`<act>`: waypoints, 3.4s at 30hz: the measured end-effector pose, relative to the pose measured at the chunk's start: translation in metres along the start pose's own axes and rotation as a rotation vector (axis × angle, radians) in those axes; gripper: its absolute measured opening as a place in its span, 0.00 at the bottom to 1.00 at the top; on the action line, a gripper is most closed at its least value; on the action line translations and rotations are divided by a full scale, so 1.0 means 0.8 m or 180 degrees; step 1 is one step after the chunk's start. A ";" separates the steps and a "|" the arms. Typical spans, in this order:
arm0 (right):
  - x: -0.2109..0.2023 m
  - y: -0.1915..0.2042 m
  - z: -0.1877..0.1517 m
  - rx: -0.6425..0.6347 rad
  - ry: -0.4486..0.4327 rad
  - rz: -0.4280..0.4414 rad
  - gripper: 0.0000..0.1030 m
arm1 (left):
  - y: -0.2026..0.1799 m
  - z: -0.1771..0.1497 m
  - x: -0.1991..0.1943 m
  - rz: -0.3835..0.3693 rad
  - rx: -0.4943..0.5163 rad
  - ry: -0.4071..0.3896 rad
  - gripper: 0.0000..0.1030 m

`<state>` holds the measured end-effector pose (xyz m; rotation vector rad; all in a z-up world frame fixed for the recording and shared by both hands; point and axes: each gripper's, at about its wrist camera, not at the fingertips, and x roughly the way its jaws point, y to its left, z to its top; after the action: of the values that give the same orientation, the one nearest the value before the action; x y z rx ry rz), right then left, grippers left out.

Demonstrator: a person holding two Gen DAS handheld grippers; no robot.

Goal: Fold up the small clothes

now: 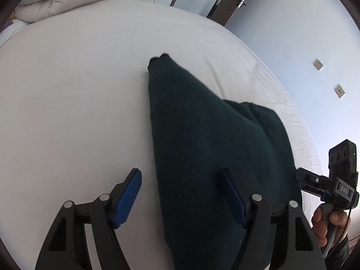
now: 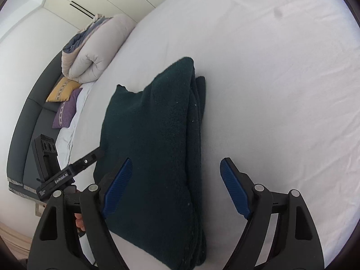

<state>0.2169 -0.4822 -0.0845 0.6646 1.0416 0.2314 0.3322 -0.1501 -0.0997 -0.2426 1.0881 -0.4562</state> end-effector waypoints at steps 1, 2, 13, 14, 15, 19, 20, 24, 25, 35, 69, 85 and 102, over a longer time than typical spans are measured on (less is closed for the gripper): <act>0.011 -0.005 0.003 0.0077 0.0038 0.0003 0.72 | 0.000 0.000 0.004 -0.0055 -0.0039 0.0016 0.69; 0.017 -0.007 0.007 0.0138 0.0048 0.0021 0.71 | -0.002 0.001 0.007 -0.0084 -0.0050 0.0048 0.64; 0.047 0.059 0.006 -0.0441 -0.0013 -0.0768 0.20 | -0.055 -0.005 -0.008 0.0381 0.0410 0.0085 0.37; 0.043 0.078 -0.002 -0.0608 -0.0082 -0.0927 0.20 | -0.056 -0.008 -0.015 0.0382 0.0415 0.0059 0.35; 0.036 0.099 -0.011 -0.0777 -0.0160 -0.1047 0.19 | -0.055 -0.009 -0.025 0.0382 0.0415 0.0033 0.33; 0.005 0.168 -0.046 -0.1145 -0.0399 -0.1135 0.18 | -0.056 -0.028 -0.093 0.0411 0.0449 -0.0169 0.32; -0.004 0.183 -0.057 -0.1209 -0.0446 -0.1121 0.18 | -0.056 -0.036 -0.113 0.0443 0.0472 -0.0227 0.32; -0.035 0.234 -0.097 -0.1279 -0.0488 -0.0838 0.18 | -0.041 -0.068 -0.195 0.0481 0.0471 -0.0368 0.32; -0.042 0.245 -0.109 -0.1276 -0.0462 -0.0747 0.18 | -0.036 -0.078 -0.216 0.0505 0.0479 -0.0388 0.32; -0.037 0.320 -0.255 -0.1165 -0.0096 -0.0107 0.18 | 0.026 -0.179 -0.298 0.0778 0.0378 -0.0276 0.32; 0.035 0.218 -0.342 -0.0833 0.0031 -0.0047 0.31 | 0.065 -0.282 -0.227 0.1191 0.0293 -0.0438 0.60; -0.220 0.302 -0.364 -0.1618 -0.2454 -0.0488 1.00 | -0.034 -0.331 -0.489 0.1667 0.0672 -0.3075 1.00; -0.287 0.356 -0.406 -0.2015 -0.2665 -0.0406 1.00 | -0.074 -0.341 -0.492 0.2043 0.0939 -0.2580 1.00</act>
<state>-0.1398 -0.2399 0.1462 0.0758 0.1682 0.1348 -0.0764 -0.0081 0.1146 0.1835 0.2535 0.0800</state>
